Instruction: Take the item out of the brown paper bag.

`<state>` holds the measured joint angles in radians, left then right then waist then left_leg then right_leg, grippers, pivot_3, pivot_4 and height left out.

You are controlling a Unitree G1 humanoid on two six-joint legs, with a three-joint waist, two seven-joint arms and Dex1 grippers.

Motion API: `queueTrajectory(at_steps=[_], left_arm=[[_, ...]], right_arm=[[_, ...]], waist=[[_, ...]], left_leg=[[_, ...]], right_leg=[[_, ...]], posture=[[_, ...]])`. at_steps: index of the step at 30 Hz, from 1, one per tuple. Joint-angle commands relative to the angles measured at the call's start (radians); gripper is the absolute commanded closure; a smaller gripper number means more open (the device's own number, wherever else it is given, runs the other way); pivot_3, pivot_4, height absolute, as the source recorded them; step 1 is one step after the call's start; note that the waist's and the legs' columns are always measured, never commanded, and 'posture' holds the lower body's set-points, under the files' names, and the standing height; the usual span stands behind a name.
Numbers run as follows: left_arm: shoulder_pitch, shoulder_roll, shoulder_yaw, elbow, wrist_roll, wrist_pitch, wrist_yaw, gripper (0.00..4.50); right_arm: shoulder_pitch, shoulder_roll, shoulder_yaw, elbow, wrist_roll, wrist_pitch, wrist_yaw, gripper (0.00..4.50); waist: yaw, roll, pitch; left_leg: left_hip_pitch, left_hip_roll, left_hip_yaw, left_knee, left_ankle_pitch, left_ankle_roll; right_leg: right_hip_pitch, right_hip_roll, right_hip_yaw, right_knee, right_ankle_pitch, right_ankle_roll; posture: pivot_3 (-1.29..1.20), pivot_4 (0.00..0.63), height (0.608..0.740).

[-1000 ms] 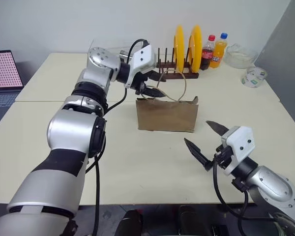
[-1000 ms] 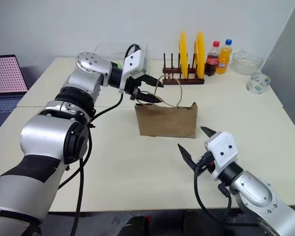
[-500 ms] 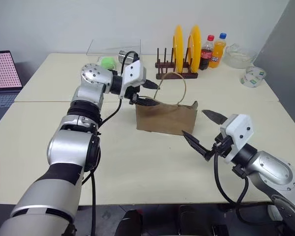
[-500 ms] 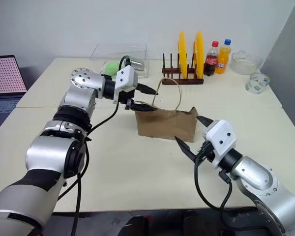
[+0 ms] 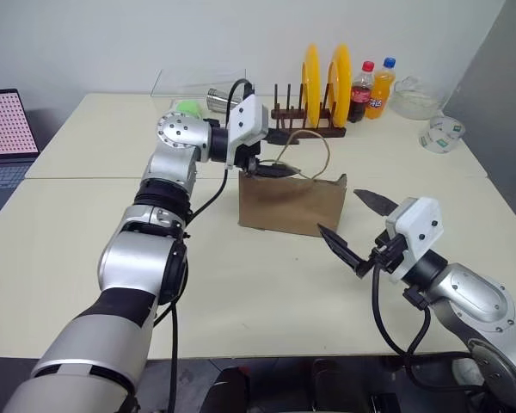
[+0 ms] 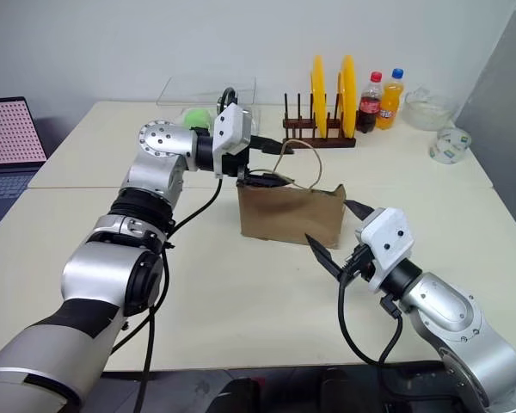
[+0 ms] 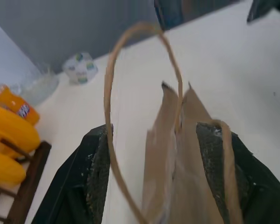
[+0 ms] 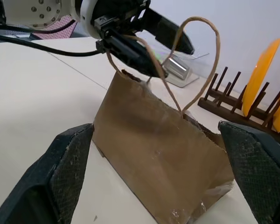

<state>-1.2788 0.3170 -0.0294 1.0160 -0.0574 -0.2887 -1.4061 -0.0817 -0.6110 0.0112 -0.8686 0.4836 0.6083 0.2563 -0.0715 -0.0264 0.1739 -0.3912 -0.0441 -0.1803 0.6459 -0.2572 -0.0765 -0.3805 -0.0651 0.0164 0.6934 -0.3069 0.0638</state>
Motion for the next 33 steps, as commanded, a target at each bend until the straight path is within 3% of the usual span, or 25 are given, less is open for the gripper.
queueTrajectory(at_steps=[1,5,8,12,19,26,33], left_arm=[[-0.034,-0.002,0.013,-0.045,-0.041,0.028,-0.017,1.57],[-0.044,-0.001,-0.006,-0.039,-0.039,0.096,-0.043,1.57],[-0.088,-0.007,0.005,-0.02,-0.053,0.297,-0.025,1.57],[-0.087,0.013,-0.054,-0.041,0.0,0.382,-0.061,1.57],[-0.072,-0.006,-0.056,-0.088,0.036,0.245,0.155,1.57],[0.0,0.004,-0.056,-0.136,0.033,0.007,0.21,1.57],[0.005,0.058,-0.085,-0.17,0.019,0.169,0.096,1.57]], right_arm=[[-0.011,0.008,-0.032,-0.024,-0.012,-0.001,0.002,0.0],[-0.007,0.012,-0.038,-0.026,-0.005,0.007,0.008,0.0],[0.003,0.017,-0.04,-0.03,0.005,0.012,0.014,0.0],[0.011,0.018,-0.038,-0.039,0.02,0.024,0.025,0.0],[0.01,0.03,-0.034,-0.049,0.015,0.038,0.03,0.0],[-0.001,0.04,-0.025,-0.052,0.008,0.025,0.042,0.0],[0.002,0.046,-0.021,-0.053,0.007,0.03,0.052,0.0]], waist=[[-0.002,0.0,0.0],[-0.004,0.0,0.0],[-0.004,0.0,0.0],[-0.009,0.0,0.0],[-0.009,0.0,0.0],[-0.008,0.0,0.0],[-0.009,0.0,0.0]], left_leg=[[0.0,0.0,0.0,0.0,0.0,0.0],[0.0,0.0,0.0,0.0,0.0,0.0],[0.0,0.0,0.0,0.0,0.0,0.0],[0.0,0.0,0.0,0.0,0.0,0.0],[0.0,0.0,0.0,0.0,0.0,0.0],[0.001,0.0,0.0,0.0,0.0,0.0],[0.001,0.0,0.0,0.0,0.0,0.0]], right_leg=[[0.0,0.0,0.0,0.0,0.0,0.0],[0.0,0.0,0.0,0.001,0.0,0.0],[0.0,0.0,0.0,0.001,0.0,0.0],[0.0,0.0,0.0,0.001,0.0,0.0],[0.0,0.0,0.0,0.001,0.0,0.0],[0.0,0.0,0.0,0.001,0.0,0.0],[-0.001,0.0,0.0,0.002,0.0,0.0]], posture=[[0.0,0.15,0.74],[0.0,0.15,0.74],[0.0,0.15,0.74],[0.0,0.15,0.74],[0.0,0.15,0.74],[0.0,0.15,0.74],[0.0,0.15,0.74]])
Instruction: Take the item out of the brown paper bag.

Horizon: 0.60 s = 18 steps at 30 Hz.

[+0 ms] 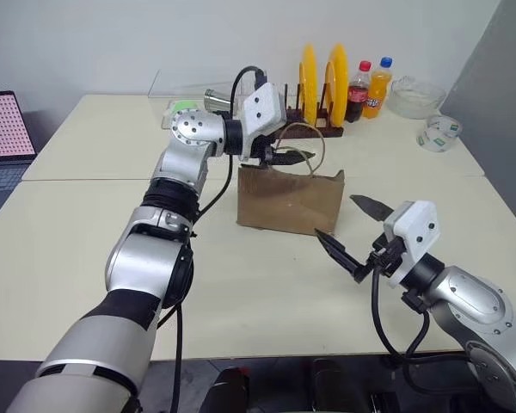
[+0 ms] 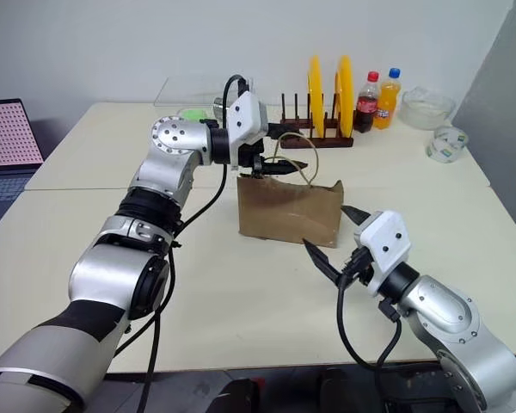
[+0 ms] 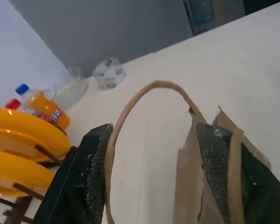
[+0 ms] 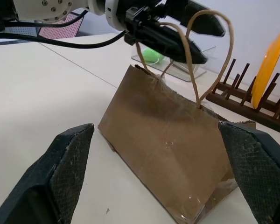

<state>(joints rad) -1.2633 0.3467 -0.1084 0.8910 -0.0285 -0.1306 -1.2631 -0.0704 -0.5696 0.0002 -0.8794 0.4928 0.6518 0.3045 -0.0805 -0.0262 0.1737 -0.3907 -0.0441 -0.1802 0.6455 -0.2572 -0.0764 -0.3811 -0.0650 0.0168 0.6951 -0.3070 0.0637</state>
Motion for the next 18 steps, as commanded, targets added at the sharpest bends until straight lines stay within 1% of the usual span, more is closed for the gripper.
queueTrajectory(at_steps=[1,4,7,8,10,13,15,18], left_arm=[[-0.008,0.037,-0.012,-0.043,-0.006,-0.005,-0.063,1.57],[-0.007,0.058,-0.041,-0.023,0.035,-0.098,-0.061,1.03],[0.0,0.057,-0.046,-0.029,0.03,-0.135,-0.077,0.21],[0.001,0.056,-0.044,-0.03,0.026,-0.141,-0.076,0.03],[0.005,0.052,-0.038,-0.028,0.027,-0.19,-0.056,0.03],[0.003,0.049,-0.03,-0.021,0.024,-0.207,-0.037,0.03],[-0.004,0.058,-0.035,-0.011,0.024,-0.174,-0.057,0.03],[-0.009,0.091,-0.038,-0.015,0.009,-0.074,-0.14,0.03]], right_arm=[[-0.009,0.006,-0.009,-0.042,-0.004,-0.014,0.005,0.0],[-0.009,0.009,-0.006,-0.038,-0.006,-0.018,0.007,0.0],[-0.009,0.011,-0.001,-0.036,-0.011,-0.021,0.008,0.0],[-0.008,0.012,0.0,-0.035,-0.012,-0.021,0.008,0.0],[-0.007,0.014,0.003,-0.035,-0.015,-0.023,0.008,0.0],[-0.003,0.016,0.004,-0.036,-0.018,-0.024,0.007,0.0],[-0.001,0.017,0.006,-0.038,-0.019,-0.023,0.008,0.0],[-0.002,0.014,0.005,-0.041,-0.018,-0.022,0.011,0.0]], waist=[[0.0,0.0,0.0],[0.001,0.0,0.0],[0.003,0.0,0.0],[0.003,0.0,0.0],[0.003,0.0,0.0],[0.003,0.0,0.0],[0.002,0.0,0.0],[-0.001,0.0,0.0]], left_leg=[[0.0,0.0,0.0,0.0,0.0,0.0],[0.0,0.0,0.0,0.0,0.0,0.0],[0.0,0.0,0.0,0.0,0.0,0.0],[0.0,0.0,0.0,0.0,0.0,0.0],[0.0,0.0,0.0,0.0,0.0,0.0],[0.0,0.0,0.0,0.0,0.0,0.0],[0.0,0.0,0.0,0.0,0.0,0.0],[0.0,0.0,0.0,0.0,0.0,0.0]], right_leg=[[0.0,0.0,0.0,0.0,0.0,0.0],[0.0,0.0,0.0,0.0,0.0,0.0],[0.0,0.0,0.0,0.0,0.0,0.0],[0.0,0.0,0.0,0.0,0.0,0.0],[0.0,0.0,0.0,-0.001,0.0,0.0],[0.0,0.0,0.0,-0.001,0.0,0.0],[0.0,0.0,0.0,-0.001,0.0,0.0],[0.0,0.0,0.0,0.0,0.0,0.0]], posture=[[0.0,0.15,0.74],[0.0,0.15,0.74],[0.0,0.15,0.74],[0.0,0.15,0.74],[0.0,0.15,0.74],[0.0,0.15,0.74],[0.0,0.15,0.74],[0.0,0.15,0.74]])
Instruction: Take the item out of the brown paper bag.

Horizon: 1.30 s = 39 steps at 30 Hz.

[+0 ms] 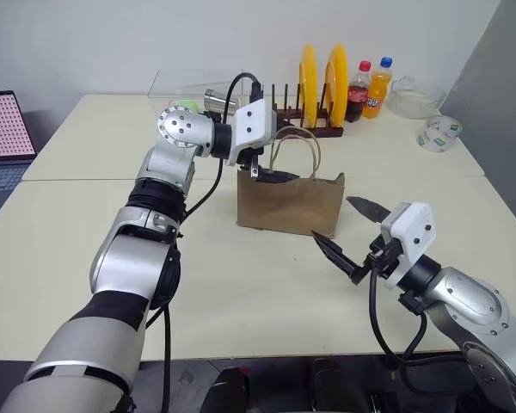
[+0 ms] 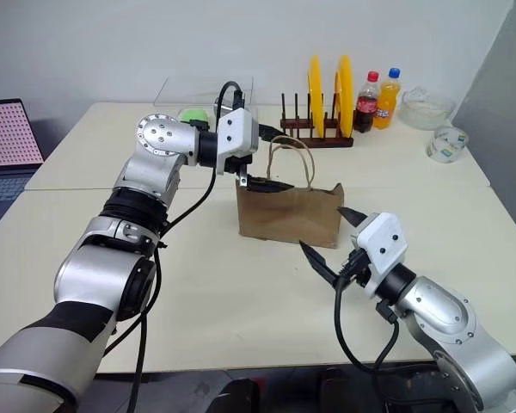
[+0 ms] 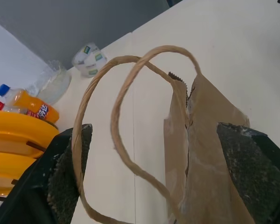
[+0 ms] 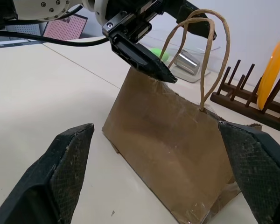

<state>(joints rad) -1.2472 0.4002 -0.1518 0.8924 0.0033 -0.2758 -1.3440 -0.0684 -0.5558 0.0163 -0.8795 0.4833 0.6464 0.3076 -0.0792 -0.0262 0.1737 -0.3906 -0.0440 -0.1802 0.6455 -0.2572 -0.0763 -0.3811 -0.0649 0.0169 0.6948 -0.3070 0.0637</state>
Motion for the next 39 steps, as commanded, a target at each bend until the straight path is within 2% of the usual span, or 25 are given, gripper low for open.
queueTrajectory(at_steps=[1,6,13,17,22,25,27,31,34,37,38,39], left_arm=[[-0.025,0.049,0.008,-0.02,-0.026,0.1,-0.077,0.03],[0.013,0.117,0.033,-0.105,-0.068,0.233,-0.145,0.03],[0.184,0.213,0.097,-0.444,-0.188,0.589,-0.109,0.03],[0.265,0.182,0.168,-0.579,-0.23,0.647,0.064,0.03],[0.359,0.108,0.199,-0.671,-0.201,0.445,0.247,0.03],[0.412,0.083,0.22,-0.743,-0.25,0.492,0.303,0.03],[0.442,0.106,0.222,-0.795,-0.296,0.555,0.28,0.03],[0.511,0.228,0.223,-0.923,-0.415,0.746,0.183,0.03],[0.574,0.301,0.222,-1.008,-0.47,0.811,0.148,0.0],[0.642,0.347,0.228,-1.101,-0.508,0.84,0.143,0.0],[0.652,0.346,0.229,-1.12,-0.512,0.841,0.16,0.0],[0.669,0.349,0.228,-1.145,-0.517,0.846,0.168,0.0]], right_arm=[[-0.007,-0.003,-0.013,-0.043,-0.008,-0.015,0.01,0.0],[-0.044,-0.027,-0.032,-0.041,-0.003,-0.007,0.025,0.0],[-0.17,-0.058,-0.062,0.039,0.005,0.005,0.06,0.0],[-0.247,-0.074,-0.059,0.112,0.004,-0.005,0.1,0.0],[-0.277,-0.075,-0.031,0.167,-0.035,-0.036,0.13,0.0],[-0.284,-0.073,-0.017,0.186,-0.062,-0.045,0.139,0.0],[-0.293,-0.082,-0.009,0.206,-0.084,-0.045,0.144,0.0],[-0.377,-0.113,-0.006,0.315,-0.144,-0.047,0.163,0.0],[-0.453,-0.13,0.011,0.398,-0.177,-0.056,0.197,0.59],[-0.549,-0.14,0.043,0.514,-0.22,-0.074,0.237,1.66],[-0.582,-0.14,0.063,0.564,-0.241,-0.09,0.254,2.16],[-0.626,-0.14,0.095,0.637,-0.275,-0.121,0.277,2.41]], waist=[[-0.004,0.0,0.0],[-0.004,0.0,0.0],[-0.005,0.001,0.0],[-0.001,0.001,0.0],[0.014,0.001,0.0],[0.016,0.001,0.0],[0.016,0.001,0.0],[0.006,0.001,0.001],[0.006,0.002,0.001],[0.002,0.003,0.001],[0.002,0.003,0.001],[0.003,0.003,0.001]], left_leg=[[0.0,0.0,0.0,0.0,0.0,0.0],[0.0,0.0,0.0,0.0,0.0,0.0],[0.0,0.001,-0.001,0.0,0.0,0.0],[0.0,0.001,-0.001,0.0,0.0,0.0],[0.0,0.001,-0.001,0.0,0.0,-0.001],[0.0,0.001,0.0,0.0,0.002,-0.003],[0.0,0.001,0.0,0.0,0.002,-0.003],[0.0,0.001,0.002,-0.001,0.001,-0.002],[0.0,0.002,0.002,-0.001,0.0,0.0],[0.0,0.002,0.004,-0.001,0.0,0.0],[0.0,0.002,0.004,-0.001,0.0,0.0],[0.0,0.002,0.004,-0.001,0.0,0.0]], right_leg=[[0.0,0.0,0.0,0.0,0.0,0.0],[0.0,0.0,0.0,0.0,0.0,0.0],[0.0,0.0,0.0,0.001,0.0,0.0],[0.0,0.001,0.0,0.001,0.0,0.0],[0.0,0.0,0.0,-0.001,0.0,0.0],[-0.001,-0.001,0.001,-0.001,0.0,-0.001],[-0.001,-0.001,0.001,-0.001,0.0,-0.001],[-0.003,0.0,0.002,0.001,0.0,-0.001],[-0.003,0.0,0.003,0.001,0.0,-0.001],[-0.003,0.0,0.004,0.001,0.0,-0.001],[-0.003,0.0,0.004,0.001,0.0,-0.001],[-0.003,0.0,0.004,0.001,0.0,-0.001]], posture=[[0.0,0.15,0.74],[0.0,0.15,0.74],[0.0,0.15,0.74],[0.0,0.15,0.74],[0.0,0.15,0.74],[0.0,0.15,0.74],[0.0,0.15,0.74],[0.0,0.15,0.74],[0.0,0.15,0.74],[0.0,0.15,0.74],[0.0,0.15,0.74],[0.0,0.15,0.74]])
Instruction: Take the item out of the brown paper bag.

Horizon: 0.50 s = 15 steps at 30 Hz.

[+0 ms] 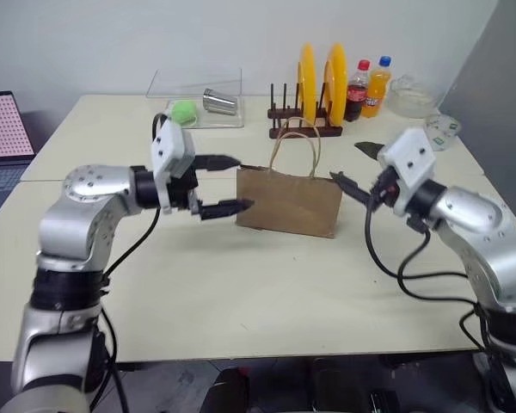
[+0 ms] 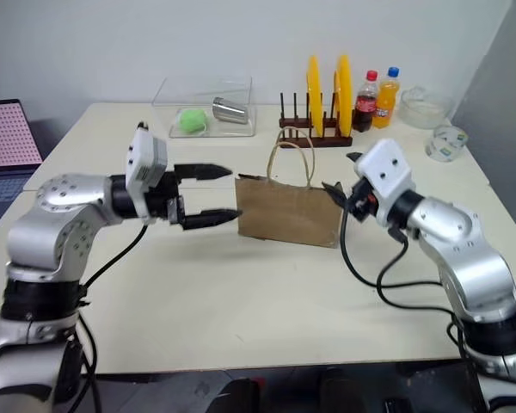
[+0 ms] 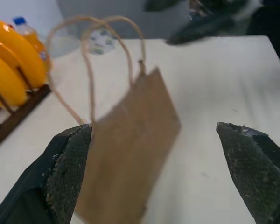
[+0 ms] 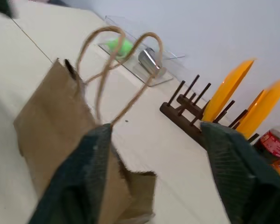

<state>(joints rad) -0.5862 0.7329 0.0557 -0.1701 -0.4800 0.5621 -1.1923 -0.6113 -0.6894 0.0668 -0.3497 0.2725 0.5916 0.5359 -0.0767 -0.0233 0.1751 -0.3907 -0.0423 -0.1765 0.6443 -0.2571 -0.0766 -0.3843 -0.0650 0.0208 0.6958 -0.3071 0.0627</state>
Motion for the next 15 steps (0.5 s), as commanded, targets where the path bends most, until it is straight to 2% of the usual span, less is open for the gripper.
queueTrajectory(at_steps=[1,3,5,6,9,11,15], left_arm=[[0.02,0.018,0.019,-0.1,-0.039,0.011,0.022,0.0],[0.04,0.024,0.015,-0.125,-0.041,0.006,0.026,0.0],[0.061,0.02,0.016,-0.143,-0.047,0.005,0.04,0.0],[0.065,0.015,0.016,-0.147,-0.052,0.007,0.049,0.0],[0.069,0.012,0.005,-0.15,-0.051,0.002,0.053,0.0],[0.071,0.021,-0.002,-0.15,-0.048,-0.001,0.044,0.0],[0.086,0.082,-0.013,-0.133,-0.03,-0.026,-0.024,0.0]], right_arm=[[-0.116,-0.006,0.067,0.163,-0.091,-0.092,0.068,2.8],[-0.165,-0.002,0.099,0.253,-0.132,-0.139,0.098,3.49],[-0.252,0.02,0.16,0.429,-0.202,-0.221,0.135,4.24],[-0.294,0.035,0.19,0.516,-0.233,-0.256,0.155,4.38],[-0.364,0.069,0.261,0.679,-0.29,-0.337,0.242,4.38],[-0.373,0.084,0.277,0.706,-0.298,-0.373,0.298,4.38],[-0.319,0.06,0.278,0.564,-0.246,-0.338,0.454,4.38]], waist=[[0.0,0.0,0.0],[0.0,0.0,0.0],[-0.001,0.0,0.0],[-0.003,0.0,0.0],[-0.005,0.0,0.0],[-0.006,0.0,0.0],[-0.006,0.0,0.0]], left_leg=[[0.0,0.0,0.0,0.0,0.0,0.0],[0.0,0.0,0.001,0.0,0.0,0.0],[0.0,0.0,0.001,0.0,0.0,0.0],[0.0,0.0,0.002,0.0,0.0,0.0],[0.0,0.0,0.004,0.0,0.0,0.0],[0.0,0.0,0.004,-0.001,0.0,0.0],[-0.003,0.0,0.004,-0.001,0.002,-0.003]], right_leg=[[0.0,0.0,0.0,0.0,0.0,0.0],[0.0,0.0,0.001,0.0,0.0,0.0],[-0.001,0.0,0.001,0.0,0.0,0.0],[-0.001,0.0,0.001,0.0,0.0,0.0],[-0.002,0.0,0.003,0.0,0.0,0.0],[-0.003,0.0,0.003,0.0,0.0,0.0],[-0.005,0.0,0.004,0.0,0.0,0.0]], posture=[[0.0,0.15,0.74],[0.0,0.15,0.74],[0.0,0.15,0.74],[0.0,0.15,0.74],[0.0,0.15,0.74],[0.0,0.15,0.74],[0.0,0.15,0.74]])
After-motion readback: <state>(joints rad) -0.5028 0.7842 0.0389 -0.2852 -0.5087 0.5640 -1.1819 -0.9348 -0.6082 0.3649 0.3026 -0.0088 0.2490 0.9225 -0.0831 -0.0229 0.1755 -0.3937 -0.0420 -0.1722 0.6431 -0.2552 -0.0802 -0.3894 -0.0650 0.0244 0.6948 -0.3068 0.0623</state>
